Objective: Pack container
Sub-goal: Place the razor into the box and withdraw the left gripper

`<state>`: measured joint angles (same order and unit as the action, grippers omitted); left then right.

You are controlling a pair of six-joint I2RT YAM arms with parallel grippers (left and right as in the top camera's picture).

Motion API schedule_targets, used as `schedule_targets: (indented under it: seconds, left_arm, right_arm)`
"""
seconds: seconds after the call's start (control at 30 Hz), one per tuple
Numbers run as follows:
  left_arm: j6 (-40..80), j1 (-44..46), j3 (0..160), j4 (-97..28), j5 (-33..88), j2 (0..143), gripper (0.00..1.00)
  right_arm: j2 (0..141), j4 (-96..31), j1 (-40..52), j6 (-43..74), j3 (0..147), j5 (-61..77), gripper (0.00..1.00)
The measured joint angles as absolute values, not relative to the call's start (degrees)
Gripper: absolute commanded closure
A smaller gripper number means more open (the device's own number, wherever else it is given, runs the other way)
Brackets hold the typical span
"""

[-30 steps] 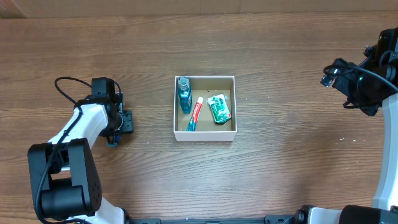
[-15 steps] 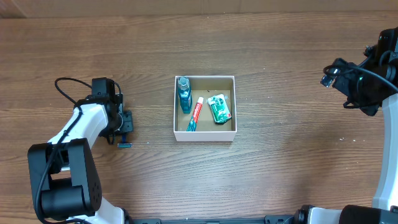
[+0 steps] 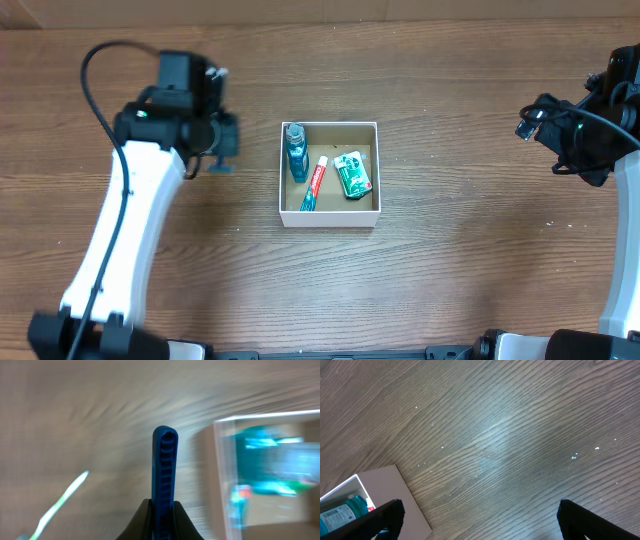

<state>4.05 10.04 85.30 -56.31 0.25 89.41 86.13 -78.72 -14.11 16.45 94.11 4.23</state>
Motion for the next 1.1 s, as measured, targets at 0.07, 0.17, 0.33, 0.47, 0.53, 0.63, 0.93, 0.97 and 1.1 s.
schedule_targets:
  seconds: [0.07,0.17,0.33,0.47,0.53,0.63,0.93,0.97,1.1]
  left_arm:
    - [2.5,18.9,87.8,-54.6,0.5,87.4,0.96]
    - [-0.2,29.3,88.0,-52.0,0.5,89.1,0.96]
    - [-1.7,35.7,88.0,-48.9,0.4,99.7,0.94]
    - [-1.5,35.7,87.9,-49.6,0.2,109.6,0.71]
    - [-1.7,35.7,87.9,-49.8,0.2,110.4,0.61]
    - [-1.5,35.7,87.9,-50.2,0.0,110.4,0.58]
    - [-1.4,35.5,111.6,-76.7,-4.5,103.7,0.39]
    - [-0.8,35.2,113.4,-77.7,-6.7,100.6,0.38]
    - [2.5,25.2,115.9,-83.4,-12.5,89.8,0.35]
  right_arm:
    - [86.1,-78.7,-14.1,16.4,94.1,4.2,0.0]
    - [86.1,-78.7,-14.1,16.4,94.1,4.2,0.0]
    - [86.1,-78.7,-14.1,16.4,94.1,4.2,0.0]
    - [86.1,-78.7,-14.1,16.5,94.1,4.3,0.0]
    - [86.1,-78.7,-14.1,16.4,94.1,4.2,0.0]
    - [86.1,-78.7,-14.1,16.4,94.1,4.2,0.0]
    - [86.1,-78.7,-14.1,16.4,94.1,4.2,0.0]
    - [86.1,-78.7,-14.1,16.4,94.1,4.3,0.0]
    - [86.1,-78.7,-14.1,16.4,94.1,4.2,0.0]
